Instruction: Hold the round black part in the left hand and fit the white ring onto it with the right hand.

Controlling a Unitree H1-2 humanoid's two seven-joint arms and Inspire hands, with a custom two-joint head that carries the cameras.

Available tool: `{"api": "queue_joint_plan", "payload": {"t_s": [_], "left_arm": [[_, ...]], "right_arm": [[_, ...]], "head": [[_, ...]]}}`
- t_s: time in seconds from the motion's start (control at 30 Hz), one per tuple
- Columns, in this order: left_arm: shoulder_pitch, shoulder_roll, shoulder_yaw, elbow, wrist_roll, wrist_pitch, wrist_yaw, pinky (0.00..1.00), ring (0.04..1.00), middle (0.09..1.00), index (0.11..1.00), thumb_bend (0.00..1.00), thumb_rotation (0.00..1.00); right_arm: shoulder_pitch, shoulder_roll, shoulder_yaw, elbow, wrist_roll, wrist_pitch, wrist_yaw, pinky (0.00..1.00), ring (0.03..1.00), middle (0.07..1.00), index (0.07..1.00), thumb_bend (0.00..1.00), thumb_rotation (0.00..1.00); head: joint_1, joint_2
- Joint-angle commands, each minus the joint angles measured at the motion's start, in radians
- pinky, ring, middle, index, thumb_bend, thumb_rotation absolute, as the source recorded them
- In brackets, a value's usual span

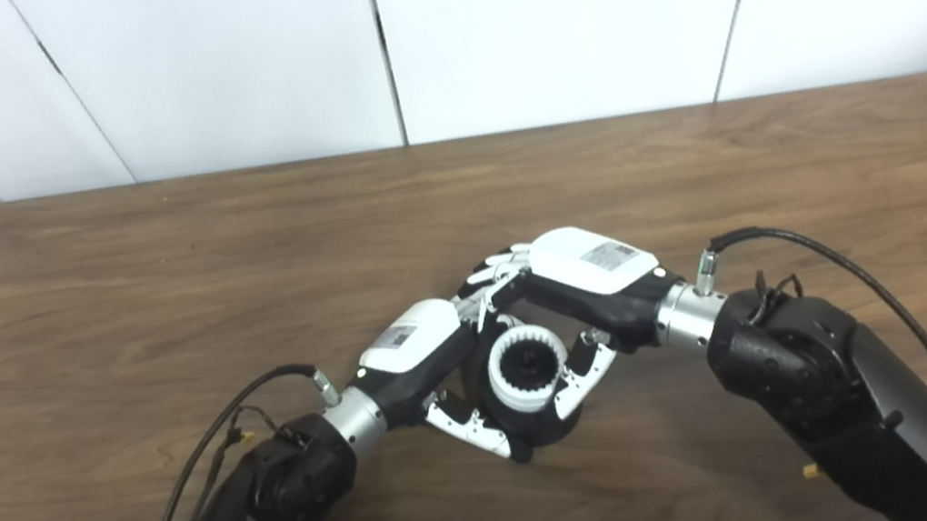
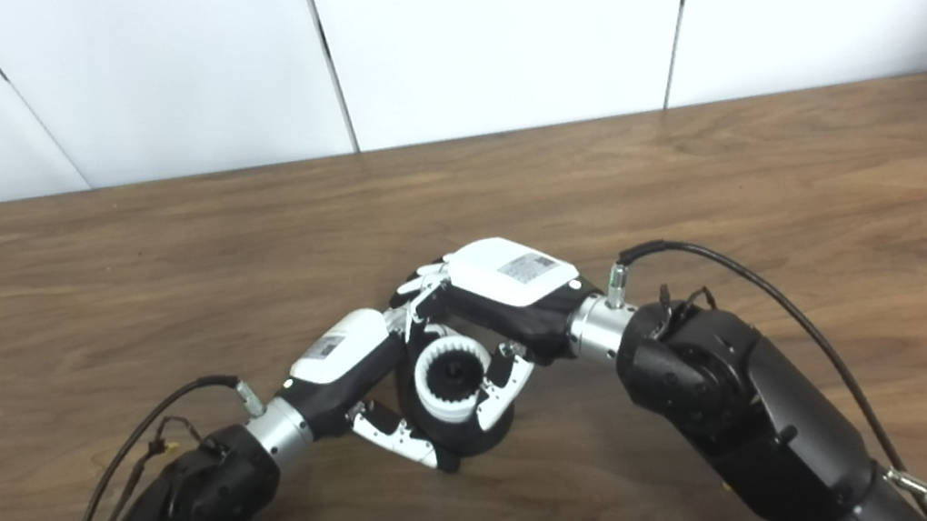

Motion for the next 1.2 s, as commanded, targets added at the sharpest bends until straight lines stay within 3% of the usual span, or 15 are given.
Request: {"api": "queue_joint_plan", "payload": {"t_s": [0.0,0.13,0.17,0.23,0.33,0.4,0.77,1.17], "left_arm": [[0.013,0.003,-0.039,0.018,0.071,0.024,-0.048,0.99,1.0,0.978,0.483,0.52,0.08],[0.013,0.004,-0.034,0.022,0.066,0.018,-0.044,1.0,1.0,0.969,0.482,0.52,0.08],[0.013,0.004,-0.033,0.022,0.064,0.018,-0.044,1.0,1.0,0.961,0.482,0.52,0.08],[0.012,0.005,-0.03,0.022,0.056,0.021,-0.049,1.0,1.0,0.974,0.482,0.52,0.08],[0.01,0.005,-0.029,0.025,0.051,0.023,-0.053,1.0,1.0,0.979,0.482,0.52,0.08],[0.009,0.005,-0.028,0.024,0.048,0.023,-0.055,1.0,1.0,0.978,0.482,0.52,0.08],[0.008,0.01,-0.03,0.021,0.052,0.024,-0.06,1.0,1.0,0.977,0.481,0.52,0.08],[0.014,0.006,-0.028,0.028,0.039,0.022,-0.056,1.0,1.0,0.973,0.481,0.52,0.07]], "right_arm": [[-0.021,0.015,0.016,-0.004,0.009,-0.019,0.002,0.95,0.908,0.854,0.482,0.52,0.14],[-0.028,0.0,0.019,-0.012,-0.006,0.014,0.039,0.95,0.908,0.873,0.49,0.52,0.15],[-0.033,-0.006,0.018,-0.015,-0.01,0.024,0.054,0.93,0.911,0.891,0.623,0.7,0.23],[-0.039,-0.014,0.016,-0.022,-0.016,0.043,0.075,0.91,0.912,0.915,0.765,0.82,0.3],[-0.045,-0.025,0.005,-0.033,-0.009,0.063,0.1,0.89,0.916,0.944,0.9,0.91,0.31],[-0.045,-0.03,-0.001,-0.036,-0.007,0.068,0.11,0.88,0.918,0.954,0.94,0.93,0.3],[-0.05,-0.041,-0.009,-0.048,0.008,0.087,0.129,0.89,0.932,0.976,0.971,0.97,0.31],[-0.082,-0.037,-0.057,-0.105,0.038,0.163,0.172,0.9,0.94,0.987,1.0,1.0,0.34]], "head": [[0.002,0.002],[-0.001,0.001],[-0.002,0.0],[-0.003,-0.001],[-0.004,-0.001],[-0.004,-0.001],[-0.007,0.0],[-0.008,0.002]]}}
